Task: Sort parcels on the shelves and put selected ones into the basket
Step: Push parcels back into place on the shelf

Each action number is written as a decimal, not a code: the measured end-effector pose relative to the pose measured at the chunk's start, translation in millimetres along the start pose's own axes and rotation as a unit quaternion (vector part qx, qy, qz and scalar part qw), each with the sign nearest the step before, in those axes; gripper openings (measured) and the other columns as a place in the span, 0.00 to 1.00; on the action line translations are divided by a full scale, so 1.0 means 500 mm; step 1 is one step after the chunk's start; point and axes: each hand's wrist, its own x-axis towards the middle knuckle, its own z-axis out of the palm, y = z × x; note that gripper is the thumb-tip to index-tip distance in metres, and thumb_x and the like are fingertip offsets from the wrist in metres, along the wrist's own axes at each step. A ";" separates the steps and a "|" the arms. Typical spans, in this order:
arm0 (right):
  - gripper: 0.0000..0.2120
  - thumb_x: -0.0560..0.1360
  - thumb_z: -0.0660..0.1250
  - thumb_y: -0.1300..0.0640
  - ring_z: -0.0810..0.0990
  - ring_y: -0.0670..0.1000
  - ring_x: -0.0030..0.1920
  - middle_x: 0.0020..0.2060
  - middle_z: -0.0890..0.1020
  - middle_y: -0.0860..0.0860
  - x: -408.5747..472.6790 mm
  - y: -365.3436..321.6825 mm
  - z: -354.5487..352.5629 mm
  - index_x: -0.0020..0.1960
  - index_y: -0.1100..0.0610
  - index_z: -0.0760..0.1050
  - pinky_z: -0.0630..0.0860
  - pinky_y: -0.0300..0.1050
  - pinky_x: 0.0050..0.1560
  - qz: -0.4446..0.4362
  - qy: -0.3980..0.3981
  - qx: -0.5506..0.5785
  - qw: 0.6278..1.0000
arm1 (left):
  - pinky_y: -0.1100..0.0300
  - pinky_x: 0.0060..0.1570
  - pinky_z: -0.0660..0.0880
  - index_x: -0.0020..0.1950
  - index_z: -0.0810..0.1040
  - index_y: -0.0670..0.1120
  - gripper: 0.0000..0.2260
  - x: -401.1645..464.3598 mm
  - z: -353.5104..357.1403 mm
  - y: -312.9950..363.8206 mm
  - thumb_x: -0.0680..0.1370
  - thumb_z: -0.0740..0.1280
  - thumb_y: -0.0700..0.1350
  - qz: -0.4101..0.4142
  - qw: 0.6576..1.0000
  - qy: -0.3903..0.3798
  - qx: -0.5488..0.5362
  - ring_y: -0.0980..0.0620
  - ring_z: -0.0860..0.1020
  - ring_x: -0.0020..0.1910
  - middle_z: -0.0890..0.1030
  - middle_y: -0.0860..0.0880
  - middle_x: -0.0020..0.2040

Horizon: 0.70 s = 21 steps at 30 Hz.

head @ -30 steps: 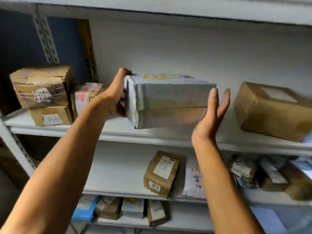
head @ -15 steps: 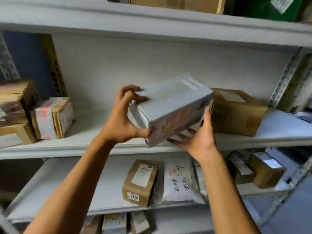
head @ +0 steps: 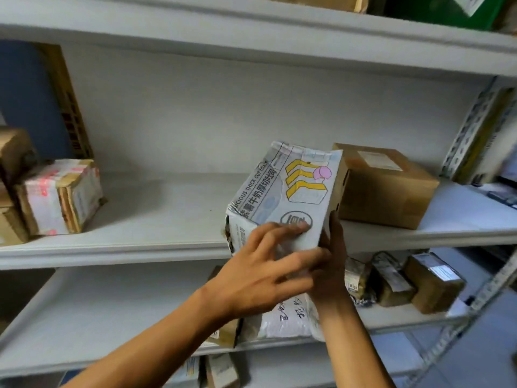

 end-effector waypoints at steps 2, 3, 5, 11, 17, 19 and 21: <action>0.30 0.70 0.71 0.35 0.83 0.53 0.57 0.59 0.84 0.54 0.021 -0.006 -0.005 0.66 0.52 0.81 0.80 0.47 0.55 -0.058 -0.002 0.005 0.998 | 0.43 0.62 0.70 0.52 0.86 0.46 0.12 0.001 0.009 -0.037 0.70 0.78 0.47 -0.165 0.982 0.066 -0.065 0.35 0.70 0.68 0.72 0.43 0.67; 0.38 0.64 0.76 0.34 0.81 0.54 0.62 0.64 0.82 0.53 0.035 -0.014 -0.010 0.69 0.51 0.78 0.77 0.49 0.60 -0.102 0.027 -0.054 0.993 | 0.45 0.63 0.70 0.52 0.86 0.44 0.18 0.007 0.012 -0.056 0.66 0.80 0.49 -0.273 0.951 0.107 -0.096 0.37 0.70 0.67 0.71 0.40 0.66; 0.39 0.64 0.78 0.35 0.76 0.49 0.69 0.67 0.80 0.47 0.055 -0.043 0.010 0.71 0.49 0.75 0.73 0.46 0.68 -0.180 0.032 -0.190 0.965 | 0.54 0.64 0.70 0.53 0.84 0.43 0.23 0.027 0.017 -0.098 0.62 0.82 0.49 -0.408 0.878 0.196 -0.157 0.44 0.71 0.66 0.71 0.38 0.62; 0.40 0.72 0.70 0.33 0.70 0.44 0.72 0.75 0.70 0.46 0.158 -0.041 0.005 0.79 0.41 0.59 0.70 0.45 0.71 -0.195 0.116 -0.471 0.852 | 0.49 0.63 0.73 0.54 0.83 0.51 0.19 0.084 0.151 -0.135 0.66 0.80 0.53 -0.544 0.795 0.176 -0.203 0.49 0.73 0.62 0.71 0.48 0.62; 0.40 0.79 0.67 0.59 0.60 0.61 0.76 0.79 0.55 0.60 0.160 -0.016 0.009 0.82 0.50 0.47 0.62 0.45 0.72 -0.296 0.337 -0.501 0.740 | 0.53 0.59 0.79 0.66 0.77 0.44 0.23 0.058 0.154 -0.134 0.72 0.73 0.32 -0.456 0.825 0.070 -0.327 0.51 0.79 0.62 0.72 0.48 0.70; 0.40 0.72 0.67 0.67 0.59 0.61 0.75 0.75 0.58 0.64 0.145 0.024 0.050 0.81 0.57 0.55 0.51 0.30 0.73 -0.372 0.309 -0.494 0.723 | 0.58 0.58 0.79 0.67 0.77 0.45 0.23 0.031 0.124 -0.142 0.74 0.72 0.32 -0.472 0.824 0.072 -0.304 0.52 0.82 0.56 0.75 0.48 0.67; 0.35 0.71 0.69 0.66 0.63 0.59 0.71 0.70 0.64 0.65 0.137 0.084 0.086 0.77 0.60 0.62 0.54 0.29 0.71 -0.413 0.260 -0.505 0.711 | 0.59 0.53 0.80 0.65 0.78 0.47 0.22 -0.014 0.080 -0.159 0.73 0.70 0.31 -0.494 0.831 0.067 -0.247 0.55 0.82 0.52 0.78 0.50 0.63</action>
